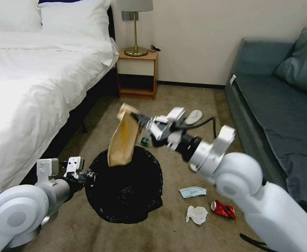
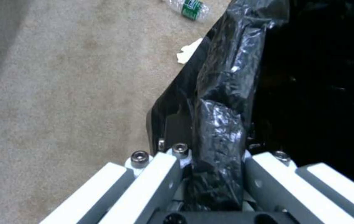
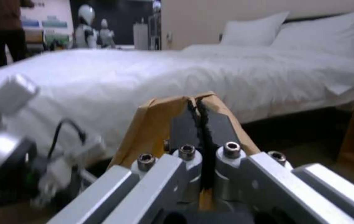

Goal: Pick up the trash bin, then pick up the garbage on the floor and place it into the trash bin.

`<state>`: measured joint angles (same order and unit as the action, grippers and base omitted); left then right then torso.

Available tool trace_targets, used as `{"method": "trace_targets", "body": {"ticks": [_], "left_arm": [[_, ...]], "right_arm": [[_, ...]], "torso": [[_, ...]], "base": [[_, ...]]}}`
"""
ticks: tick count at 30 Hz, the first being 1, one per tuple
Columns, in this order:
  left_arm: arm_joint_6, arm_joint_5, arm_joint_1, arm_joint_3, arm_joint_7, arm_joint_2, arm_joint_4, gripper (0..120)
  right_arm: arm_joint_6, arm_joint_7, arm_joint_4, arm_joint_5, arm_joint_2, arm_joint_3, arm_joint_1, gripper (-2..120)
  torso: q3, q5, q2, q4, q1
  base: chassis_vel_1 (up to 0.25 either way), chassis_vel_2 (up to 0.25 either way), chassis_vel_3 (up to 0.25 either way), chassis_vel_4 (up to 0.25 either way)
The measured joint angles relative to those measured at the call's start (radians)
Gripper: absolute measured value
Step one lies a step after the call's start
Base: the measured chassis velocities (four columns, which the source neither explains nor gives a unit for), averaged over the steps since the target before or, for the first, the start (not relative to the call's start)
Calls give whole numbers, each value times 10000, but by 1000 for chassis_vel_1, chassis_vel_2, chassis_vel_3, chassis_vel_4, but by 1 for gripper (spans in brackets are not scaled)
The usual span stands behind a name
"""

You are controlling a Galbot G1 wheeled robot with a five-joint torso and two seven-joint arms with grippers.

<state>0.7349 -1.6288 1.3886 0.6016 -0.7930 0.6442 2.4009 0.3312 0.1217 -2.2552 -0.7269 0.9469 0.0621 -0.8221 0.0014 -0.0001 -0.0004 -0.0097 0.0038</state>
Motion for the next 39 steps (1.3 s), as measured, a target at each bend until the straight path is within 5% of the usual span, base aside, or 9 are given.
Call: {"method": "trace_targets", "body": {"ticks": [7,23,29,32,39], "left_arm": [[2,-141,-163,50,-68,48,-68,2],[6,-502,-436,179,-193,155,-137,2],[6,-484,-499,80,-193,252,-161,2],[6,-382,-469,79,-157,329,-184,2],[7,829,89,411,509,432,-252,2]], "right_arm": [[69,878,288,769,-83,49,-313,5],[-208,1422,740,1017,87,194,-312,64],[-60,426,249,-512,138,-245,-95,85],[86,-1009,-86,-2031,92,-980,369,98],[422,-1485,246,-2386,-140,-2869,114,100]], "torso": [[0,0,0,-1,0],[0,1,0,-1,0],[0,1,0,-1,1],[0,0,0,0,0],[1,1,0,0,1]], "base": [[0,0,0,0],[0,0,0,0],[0,0,0,0],[0,0,0,0],[0,0,0,0]]}}
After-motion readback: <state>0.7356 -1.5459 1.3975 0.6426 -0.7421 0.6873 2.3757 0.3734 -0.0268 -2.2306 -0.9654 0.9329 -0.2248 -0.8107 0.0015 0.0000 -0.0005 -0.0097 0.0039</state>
